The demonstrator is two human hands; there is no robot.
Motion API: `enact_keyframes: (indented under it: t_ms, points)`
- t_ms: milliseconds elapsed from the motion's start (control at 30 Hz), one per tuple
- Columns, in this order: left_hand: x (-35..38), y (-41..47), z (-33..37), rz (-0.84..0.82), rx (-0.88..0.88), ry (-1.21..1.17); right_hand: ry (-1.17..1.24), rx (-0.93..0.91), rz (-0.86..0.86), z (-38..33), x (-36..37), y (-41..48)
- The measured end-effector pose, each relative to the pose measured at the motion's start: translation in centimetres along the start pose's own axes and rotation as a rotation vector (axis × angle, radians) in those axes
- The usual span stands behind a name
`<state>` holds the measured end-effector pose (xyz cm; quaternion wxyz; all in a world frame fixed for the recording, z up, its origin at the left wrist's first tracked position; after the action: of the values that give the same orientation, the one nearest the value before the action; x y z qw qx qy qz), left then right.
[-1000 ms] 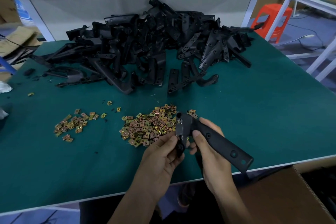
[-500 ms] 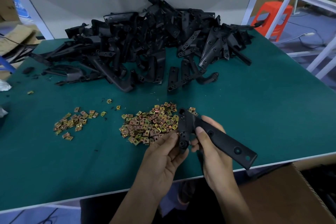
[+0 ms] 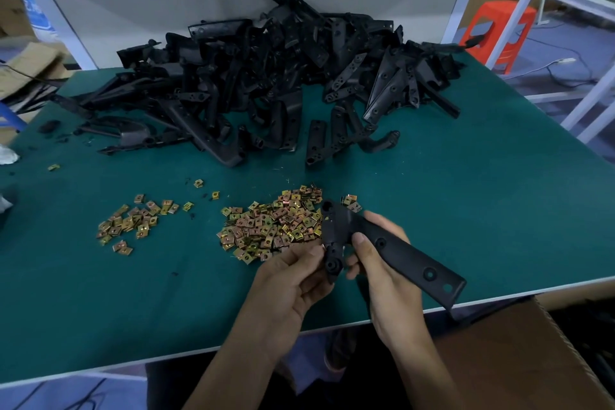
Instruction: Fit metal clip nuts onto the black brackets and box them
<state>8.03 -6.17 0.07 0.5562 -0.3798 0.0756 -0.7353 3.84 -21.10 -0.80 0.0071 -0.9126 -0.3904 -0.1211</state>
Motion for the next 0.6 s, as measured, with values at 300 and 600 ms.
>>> enact_keyframes:
  t_ms: [300, 600]
  points:
    - [0.1, -0.1, 1.4, -0.214, -0.048, 0.197, -0.028, 0.017, -0.094, -0.5, 0.7, 0.0]
    - [0.6, -0.2, 3.0, 0.127, 0.441, 0.865, -0.090, -0.023, 0.033, -1.7, 0.3, -1.2]
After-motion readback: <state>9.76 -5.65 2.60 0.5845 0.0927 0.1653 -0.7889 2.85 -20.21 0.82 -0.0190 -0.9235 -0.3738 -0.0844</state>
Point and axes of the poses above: each hand's wrist, its own y-axis towards the middle knuckle, its own x-axis out of the palm, z = x × y, the point moved 8 cm from there along y, towards the middle knuckle, and after that the axes turned 7 degrees about z, right-handed, at the moved point
